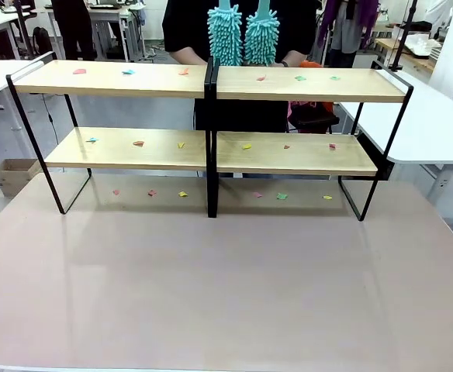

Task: Clean the shelves.
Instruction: Pick up the Duster when the human hands it over.

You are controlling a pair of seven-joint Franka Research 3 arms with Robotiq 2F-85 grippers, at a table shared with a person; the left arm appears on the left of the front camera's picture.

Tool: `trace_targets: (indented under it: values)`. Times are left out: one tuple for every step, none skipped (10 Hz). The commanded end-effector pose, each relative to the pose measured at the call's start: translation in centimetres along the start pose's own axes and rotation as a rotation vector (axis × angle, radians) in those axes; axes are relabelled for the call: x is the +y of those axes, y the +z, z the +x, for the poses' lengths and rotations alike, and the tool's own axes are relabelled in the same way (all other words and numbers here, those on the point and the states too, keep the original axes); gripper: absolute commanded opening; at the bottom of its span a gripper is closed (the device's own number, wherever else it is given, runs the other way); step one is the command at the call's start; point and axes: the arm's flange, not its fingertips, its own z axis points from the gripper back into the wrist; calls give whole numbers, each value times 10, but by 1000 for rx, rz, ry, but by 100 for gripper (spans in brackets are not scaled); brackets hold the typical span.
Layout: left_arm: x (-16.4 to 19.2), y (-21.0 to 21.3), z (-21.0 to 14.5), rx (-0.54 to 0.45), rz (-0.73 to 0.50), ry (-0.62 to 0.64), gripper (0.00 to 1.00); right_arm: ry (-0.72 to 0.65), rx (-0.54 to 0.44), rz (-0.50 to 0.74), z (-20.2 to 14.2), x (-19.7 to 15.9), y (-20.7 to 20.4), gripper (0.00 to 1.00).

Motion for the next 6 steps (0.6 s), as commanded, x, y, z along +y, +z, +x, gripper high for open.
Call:
trace_targets:
  values:
    - [52, 4, -18, -330, -120, 248, 100, -199, -71, 62, 2, -64, -12, 100]
    - [63, -2, -24, -349, -121, 311, 100, -241, -75, 106, 3, -81, -23, 100]
    - [57, -22, -15, -272, 12, 406, 100, -277, -121, -75, 5, -75, -38, 100]
    - [19, -38, 0, -207, 247, 285, 100, -187, -194, -344, 14, -28, -49, 100]
    - [-26, -36, 28, -169, 332, 125, 100, -14, -219, -213, 33, 25, -40, 100]
    - [-45, -26, 58, -126, 357, 21, 100, 4, -222, -311, 55, 51, -36, 100]
